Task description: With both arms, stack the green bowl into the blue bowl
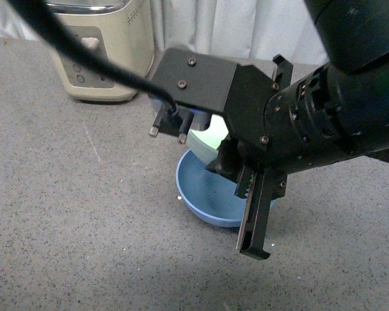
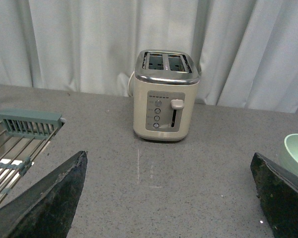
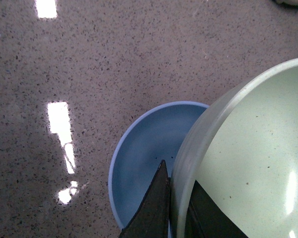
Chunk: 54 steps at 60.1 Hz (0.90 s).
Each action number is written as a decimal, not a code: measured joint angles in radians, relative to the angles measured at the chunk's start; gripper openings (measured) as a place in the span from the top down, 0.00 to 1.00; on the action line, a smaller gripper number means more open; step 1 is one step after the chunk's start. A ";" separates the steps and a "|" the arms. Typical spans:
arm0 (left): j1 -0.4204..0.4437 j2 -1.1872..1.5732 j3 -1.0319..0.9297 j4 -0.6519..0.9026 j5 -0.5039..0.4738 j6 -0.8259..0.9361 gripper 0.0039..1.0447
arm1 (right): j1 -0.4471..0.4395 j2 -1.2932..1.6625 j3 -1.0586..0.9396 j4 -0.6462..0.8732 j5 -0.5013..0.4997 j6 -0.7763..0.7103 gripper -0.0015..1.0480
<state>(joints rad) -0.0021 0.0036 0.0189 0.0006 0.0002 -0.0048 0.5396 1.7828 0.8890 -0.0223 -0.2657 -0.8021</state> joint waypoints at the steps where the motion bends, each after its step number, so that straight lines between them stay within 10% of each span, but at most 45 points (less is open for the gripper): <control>1: 0.000 0.000 0.000 0.000 0.000 0.000 0.06 | 0.001 0.005 0.000 0.000 0.002 0.000 0.98; 24: 0.000 0.000 0.000 0.000 0.000 0.000 0.06 | 0.019 0.056 -0.007 0.000 0.033 -0.017 0.98; 54: 0.000 0.000 0.000 0.000 0.000 0.000 0.06 | -0.117 -0.254 -0.110 0.053 -0.003 0.539 0.19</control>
<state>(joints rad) -0.0021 0.0036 0.0189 0.0006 0.0002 -0.0048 0.4221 1.5288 0.7792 0.0303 -0.2687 -0.2634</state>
